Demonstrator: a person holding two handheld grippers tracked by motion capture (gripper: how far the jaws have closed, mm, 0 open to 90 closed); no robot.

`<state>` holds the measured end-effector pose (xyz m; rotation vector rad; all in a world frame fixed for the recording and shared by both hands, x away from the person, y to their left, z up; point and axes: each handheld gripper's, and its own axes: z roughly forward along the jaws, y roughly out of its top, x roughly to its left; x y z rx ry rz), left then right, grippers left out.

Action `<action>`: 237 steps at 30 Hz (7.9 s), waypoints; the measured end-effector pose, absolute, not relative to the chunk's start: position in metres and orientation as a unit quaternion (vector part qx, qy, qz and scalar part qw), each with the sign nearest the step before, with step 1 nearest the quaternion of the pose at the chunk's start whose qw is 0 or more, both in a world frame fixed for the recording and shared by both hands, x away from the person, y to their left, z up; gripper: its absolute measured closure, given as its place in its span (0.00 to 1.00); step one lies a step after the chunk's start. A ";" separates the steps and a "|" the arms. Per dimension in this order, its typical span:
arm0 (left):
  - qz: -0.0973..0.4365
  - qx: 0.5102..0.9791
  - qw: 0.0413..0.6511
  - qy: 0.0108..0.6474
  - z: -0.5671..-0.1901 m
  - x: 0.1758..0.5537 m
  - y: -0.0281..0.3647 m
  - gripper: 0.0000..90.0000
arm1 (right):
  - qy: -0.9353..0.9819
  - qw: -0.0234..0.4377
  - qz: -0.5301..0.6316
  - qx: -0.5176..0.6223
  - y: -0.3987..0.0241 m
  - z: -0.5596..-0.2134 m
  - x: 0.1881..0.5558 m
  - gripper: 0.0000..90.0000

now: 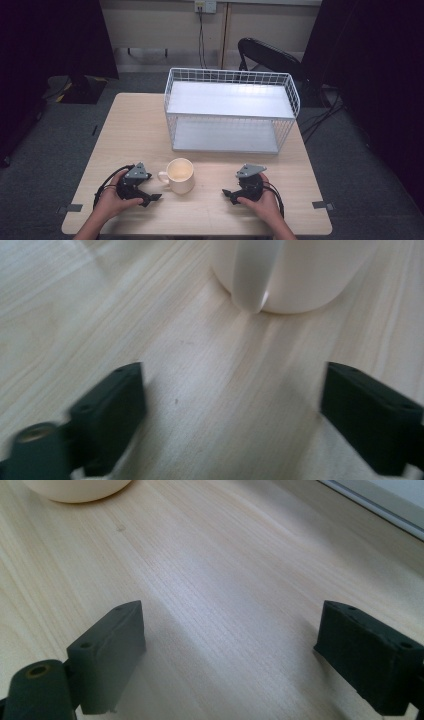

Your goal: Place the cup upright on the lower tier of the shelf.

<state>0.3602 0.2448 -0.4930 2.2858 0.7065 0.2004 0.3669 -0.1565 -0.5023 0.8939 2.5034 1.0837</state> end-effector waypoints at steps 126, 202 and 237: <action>0.072 0.876 0.314 0.359 -0.436 0.414 0.170 0.61 | 0.862 0.139 0.373 0.315 -0.156 -0.502 0.365 0.12; 0.137 0.812 0.357 0.442 -0.434 0.430 0.116 0.92 | 0.862 0.138 0.373 0.315 -0.156 -0.502 0.365 0.12; 0.221 0.765 0.386 0.466 -0.440 0.447 0.081 0.92 | 0.862 0.139 0.373 0.315 -0.156 -0.502 0.365 0.12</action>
